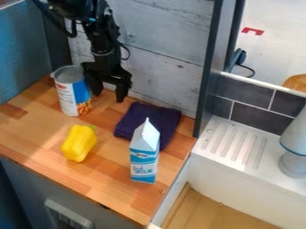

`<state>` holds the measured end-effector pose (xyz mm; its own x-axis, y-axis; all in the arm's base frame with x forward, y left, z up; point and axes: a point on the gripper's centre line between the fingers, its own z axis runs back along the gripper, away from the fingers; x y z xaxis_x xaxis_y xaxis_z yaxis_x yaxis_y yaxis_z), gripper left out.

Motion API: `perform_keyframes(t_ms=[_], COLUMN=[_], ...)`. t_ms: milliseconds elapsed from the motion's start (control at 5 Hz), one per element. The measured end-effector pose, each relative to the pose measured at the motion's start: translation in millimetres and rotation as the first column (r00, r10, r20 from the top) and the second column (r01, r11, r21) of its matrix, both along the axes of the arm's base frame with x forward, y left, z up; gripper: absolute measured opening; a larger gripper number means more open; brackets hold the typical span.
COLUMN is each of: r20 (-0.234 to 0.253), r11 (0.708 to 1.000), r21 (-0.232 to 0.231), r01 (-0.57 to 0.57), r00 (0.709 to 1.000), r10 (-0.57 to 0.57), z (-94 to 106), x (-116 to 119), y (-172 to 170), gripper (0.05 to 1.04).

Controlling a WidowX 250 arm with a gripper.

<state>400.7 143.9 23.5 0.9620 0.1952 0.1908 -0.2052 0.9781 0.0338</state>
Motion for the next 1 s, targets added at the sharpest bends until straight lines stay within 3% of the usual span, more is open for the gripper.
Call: perform_keyframes(t_ms=[200,1000], r20=[-0.005,-0.036], r11=[1.0,0.999], r21=[0.003,0.026], r01=[-0.016,-0.027], r00=[1.0,0.999], r10=[0.016,0.028], z=[0.1,-2.5], x=[0.9,-16.0], y=[18.0,29.4], gripper=[1.001,1.001])
